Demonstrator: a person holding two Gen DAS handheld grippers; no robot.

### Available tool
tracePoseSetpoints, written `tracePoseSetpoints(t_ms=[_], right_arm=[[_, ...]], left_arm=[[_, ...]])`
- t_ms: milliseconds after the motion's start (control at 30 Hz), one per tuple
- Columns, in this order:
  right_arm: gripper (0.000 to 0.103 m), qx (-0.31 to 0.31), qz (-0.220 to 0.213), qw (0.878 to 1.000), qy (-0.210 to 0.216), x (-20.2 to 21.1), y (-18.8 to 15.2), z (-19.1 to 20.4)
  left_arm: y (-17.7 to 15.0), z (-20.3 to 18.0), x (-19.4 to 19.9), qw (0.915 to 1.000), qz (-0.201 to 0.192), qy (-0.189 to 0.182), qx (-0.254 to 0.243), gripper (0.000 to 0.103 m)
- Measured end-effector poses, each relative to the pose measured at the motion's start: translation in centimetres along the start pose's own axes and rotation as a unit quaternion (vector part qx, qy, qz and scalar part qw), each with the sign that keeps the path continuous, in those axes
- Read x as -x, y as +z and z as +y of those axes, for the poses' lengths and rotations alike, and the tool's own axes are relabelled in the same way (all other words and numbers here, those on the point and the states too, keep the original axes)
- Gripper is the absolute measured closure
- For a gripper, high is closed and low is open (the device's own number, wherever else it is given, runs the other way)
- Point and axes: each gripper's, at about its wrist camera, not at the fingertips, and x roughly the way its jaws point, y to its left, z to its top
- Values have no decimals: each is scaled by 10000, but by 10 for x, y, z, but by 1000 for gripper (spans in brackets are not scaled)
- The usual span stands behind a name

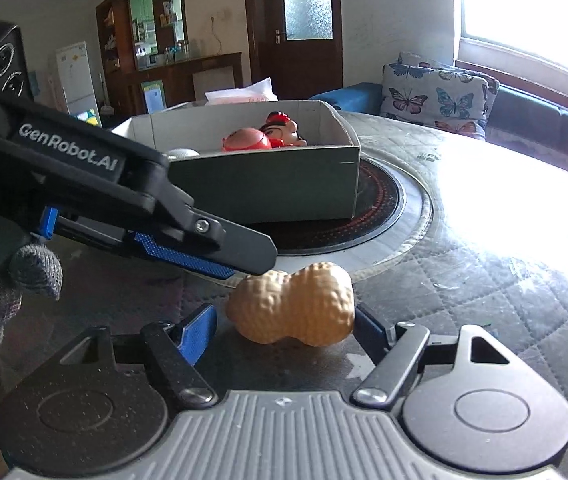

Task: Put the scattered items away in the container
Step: 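Lower both grippers onto the orange peanut-shaped toy and close them, then carry the orange toy over the grey box with both grippers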

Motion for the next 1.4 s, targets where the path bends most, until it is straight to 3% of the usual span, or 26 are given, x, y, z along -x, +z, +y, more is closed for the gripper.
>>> tracePoseSetpoints(t_ms=[233, 433, 833, 1133, 1400], right_arm=[[32, 2, 5, 10000, -40, -1, -1, 1], [33, 131, -11, 9999, -51, 2, 2, 7], [33, 593, -535, 9964, 268, 13, 48, 31], [33, 856, -863, 9906, 633, -17, 104, 56], [33, 761, -712, 9913, 808, -61, 120, 62]], left_arm=[[-3, 2, -10, 9998, 166, 55, 2, 64], [-5, 6, -2, 10000, 71, -4, 67, 63], [11, 4, 62, 9968, -790, 104, -13, 65], [46, 24, 97, 9900, -1352, 392, 90, 64], [68, 58, 89, 9890, -1298, 579, 411, 65]])
